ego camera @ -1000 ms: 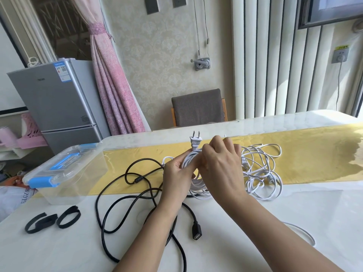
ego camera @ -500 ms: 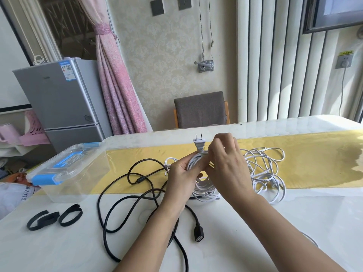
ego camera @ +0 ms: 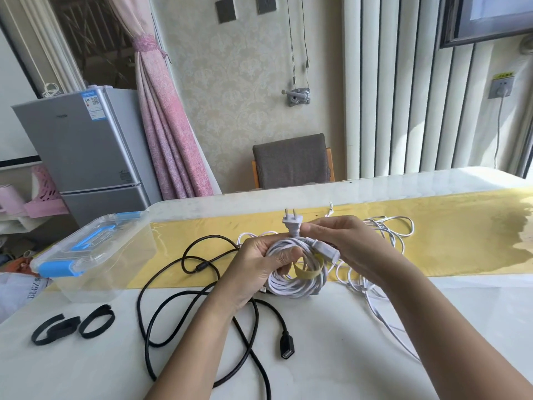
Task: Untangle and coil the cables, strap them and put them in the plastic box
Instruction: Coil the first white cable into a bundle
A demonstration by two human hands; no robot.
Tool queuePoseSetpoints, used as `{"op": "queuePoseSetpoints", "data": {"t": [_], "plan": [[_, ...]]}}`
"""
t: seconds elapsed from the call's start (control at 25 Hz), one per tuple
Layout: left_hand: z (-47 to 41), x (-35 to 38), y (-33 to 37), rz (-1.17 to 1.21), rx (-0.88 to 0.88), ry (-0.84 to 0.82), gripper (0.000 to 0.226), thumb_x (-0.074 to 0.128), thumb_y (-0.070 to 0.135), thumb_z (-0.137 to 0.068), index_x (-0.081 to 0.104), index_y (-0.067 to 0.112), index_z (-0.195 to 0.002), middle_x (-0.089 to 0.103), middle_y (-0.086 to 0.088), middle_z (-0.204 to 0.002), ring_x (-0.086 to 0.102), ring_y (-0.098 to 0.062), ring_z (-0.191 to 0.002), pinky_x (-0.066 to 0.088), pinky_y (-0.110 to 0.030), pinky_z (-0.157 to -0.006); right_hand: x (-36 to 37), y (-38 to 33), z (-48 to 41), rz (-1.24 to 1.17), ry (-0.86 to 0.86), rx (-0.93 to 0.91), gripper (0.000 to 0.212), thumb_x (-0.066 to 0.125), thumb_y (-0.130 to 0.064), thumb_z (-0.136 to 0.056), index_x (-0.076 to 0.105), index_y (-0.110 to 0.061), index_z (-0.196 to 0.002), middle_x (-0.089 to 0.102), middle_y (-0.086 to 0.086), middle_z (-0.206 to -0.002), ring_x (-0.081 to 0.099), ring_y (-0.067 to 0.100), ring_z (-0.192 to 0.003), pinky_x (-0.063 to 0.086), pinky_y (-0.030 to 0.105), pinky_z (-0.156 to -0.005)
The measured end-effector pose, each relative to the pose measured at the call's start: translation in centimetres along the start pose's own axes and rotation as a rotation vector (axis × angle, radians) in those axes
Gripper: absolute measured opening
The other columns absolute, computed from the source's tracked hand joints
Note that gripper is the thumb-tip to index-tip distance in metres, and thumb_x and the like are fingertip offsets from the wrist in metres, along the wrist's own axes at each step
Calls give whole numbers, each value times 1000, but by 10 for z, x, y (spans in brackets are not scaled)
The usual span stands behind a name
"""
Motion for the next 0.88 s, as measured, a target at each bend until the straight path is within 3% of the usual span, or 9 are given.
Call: {"op": "queuePoseSetpoints", "data": {"t": [0.08, 0.2, 0.32, 0.4, 0.52, 0.68, 0.76, 0.88], "plan": [[1, 2, -1, -16, -22, -30, 54, 78, 55, -67, 72, 10, -95, 53, -17, -86, 46, -25, -81, 36, -41, -76, -3, 1, 2, 35, -33, 9, 36, 79, -41, -67, 77, -13, -89, 58, 30, -83, 46, 18, -76, 38, 27, -74], [3, 7, 4, -13, -39, -72, 51, 79, 59, -62, 76, 20, -94, 51, -13, -79, 44, -21, -72, 37, -32, -67, -10, -5, 6, 8, -22, 28, 12, 71, -14, -78, 76, -7, -87, 68, 13, -80, 56, 11, -69, 45, 13, -62], [5, 12, 5, -18, -64, -120, 40, 79, 51, -63, 76, 26, -95, 54, -13, -82, 47, -21, -74, 41, -29, -70, -13, -4, 5, -17, 84, 30, 8, 68, -1, -81, 74, -4, -86, 72, 13, -80, 64, 18, -70, 54, 20, -66], [7, 15, 6, -26, -73, -125, 31, 75, 42, -67, 77, 27, -94, 58, -8, -80, 47, -19, -71, 43, -23, -66, -13, -5, 3, 57, 159, 4, 8, 72, -6, -79, 74, -4, -87, 71, 14, -81, 61, 22, -72, 54, 30, -75], [6, 14, 4, -43, -73, -61, 20, 77, 36, -72, 77, 25, -89, 60, 0, -72, 49, -15, -66, 42, -20, -62, -13, -5, 1, 122, 205, -31, 9, 71, -12, -82, 74, -7, -89, 71, 5, -76, 61, 17, -71, 53, 28, -76], [3, 0, 1, -107, -31, 205, 13, 73, 37, -69, 76, 27, -76, 51, 8, -54, 42, -9, -52, 36, -17, -54, -15, -26, 8, 390, 364, -331, 15, 62, -9, -88, 70, -20, -84, 68, -14, -80, 62, 4, -78, 47, 17, -72], [3, -6, 1, -94, -24, 296, 19, 71, 42, -68, 77, 26, -76, 47, 7, -53, 38, -11, -52, 32, -20, -53, -5, -33, 15, 485, 206, -452, 12, 68, -10, -83, 68, -22, -84, 62, -12, -89, 57, 6, -89, 44, 16, -77], [4, -10, 3, -80, -20, 333, 24, 71, 45, -68, 78, 26, -81, 44, -1, -58, 35, -13, -56, 31, -24, -55, 14, -21, 14, 1013, 74, -581, 21, 79, -30, -73, 69, -31, -91, 47, -11, -104, 44, 12, -100, 42, 24, -84]]}}
Point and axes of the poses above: each hand's wrist, its own z-axis away from the middle knuckle, its own x-axis out of the palm, y = z × x, the point moved 4 cm from there along -z, towards the middle knuckle
